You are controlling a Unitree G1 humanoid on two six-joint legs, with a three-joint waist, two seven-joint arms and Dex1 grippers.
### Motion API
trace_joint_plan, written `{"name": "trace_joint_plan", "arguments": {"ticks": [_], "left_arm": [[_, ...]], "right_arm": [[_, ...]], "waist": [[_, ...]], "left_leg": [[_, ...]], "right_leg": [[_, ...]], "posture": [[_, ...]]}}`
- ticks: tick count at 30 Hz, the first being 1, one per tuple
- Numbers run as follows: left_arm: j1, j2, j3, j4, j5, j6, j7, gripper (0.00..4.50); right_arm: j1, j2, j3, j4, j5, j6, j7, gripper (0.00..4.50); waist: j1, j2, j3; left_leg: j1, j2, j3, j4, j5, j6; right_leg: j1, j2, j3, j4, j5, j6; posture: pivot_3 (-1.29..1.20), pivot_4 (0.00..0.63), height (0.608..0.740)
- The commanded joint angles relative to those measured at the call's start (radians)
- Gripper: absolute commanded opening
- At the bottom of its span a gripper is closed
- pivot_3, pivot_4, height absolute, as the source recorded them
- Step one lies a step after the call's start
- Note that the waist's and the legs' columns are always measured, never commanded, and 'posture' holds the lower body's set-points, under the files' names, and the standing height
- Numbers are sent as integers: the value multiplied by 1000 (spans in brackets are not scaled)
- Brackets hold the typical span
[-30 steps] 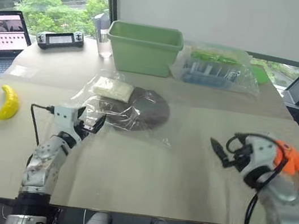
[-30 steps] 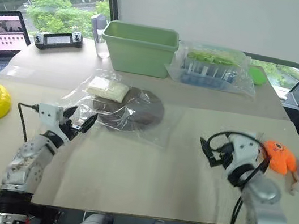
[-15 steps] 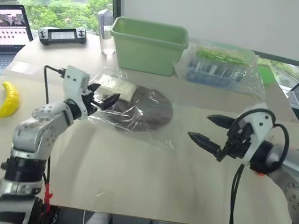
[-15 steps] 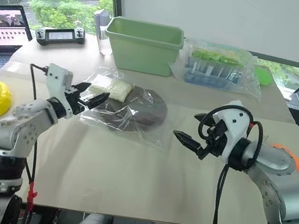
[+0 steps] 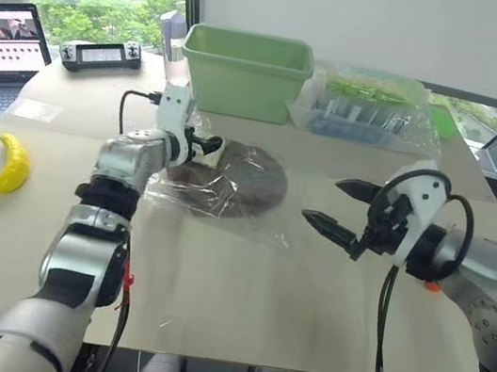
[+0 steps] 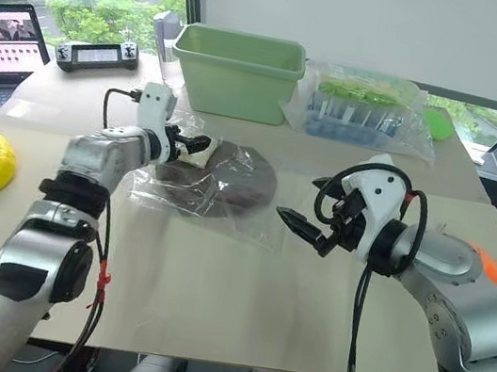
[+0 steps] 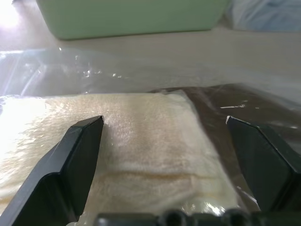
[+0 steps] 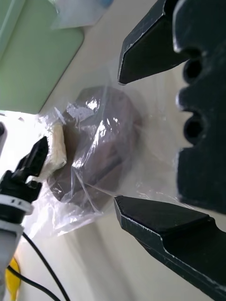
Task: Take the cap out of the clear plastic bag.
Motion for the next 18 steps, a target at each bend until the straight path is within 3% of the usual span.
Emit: {"name": "trace_joint_plan", "arguments": {"ticks": [1, 2, 5, 15, 18], "left_arm": [[6, -39, 13, 176, 43, -126, 15, 4488], [14, -49, 17, 200, 48, -143, 17, 4488], [19, -62, 35, 237, 55, -170, 21, 3832], [10, -50, 63, 270, 114, -302, 109, 427], [-13, -27, 86, 244, 120, -381, 185, 74]], "right_arm": [[-1, -1, -36, -42, -7, -12, -30, 4500], [-1, -4, -40, -44, -10, -13, -37, 4500], [0, -12, -53, -44, -13, -14, -46, 4500], [-2, -25, -45, -21, -65, -31, -61, 4500], [-9, -22, -48, -15, -67, -35, -58, 4500]], "waist": [[0, 0, 0], [1, 0, 0], [2, 0, 0], [1, 0, 0], [-3, 0, 0]], "left_leg": [[0, 0, 0, 0, 0, 0], [0, 0, 0, 0, 0, 0], [3, -1, 0, 1, 0, 0], [4, -2, 0, 3, 0, 0], [4, -2, 1, 3, 0, 0]], "right_leg": [[0, 0, 0, 0, 0, 0], [0, 0, 0, 0, 0, 0], [3, -1, 0, 1, 0, 1], [5, -3, 0, 2, 2, 3], [4, -3, 1, 2, 2, 3]], "posture": [[0, 150, 737], [0, 150, 737], [0, 150, 737], [0, 150, 737], [0, 150, 737]]}}
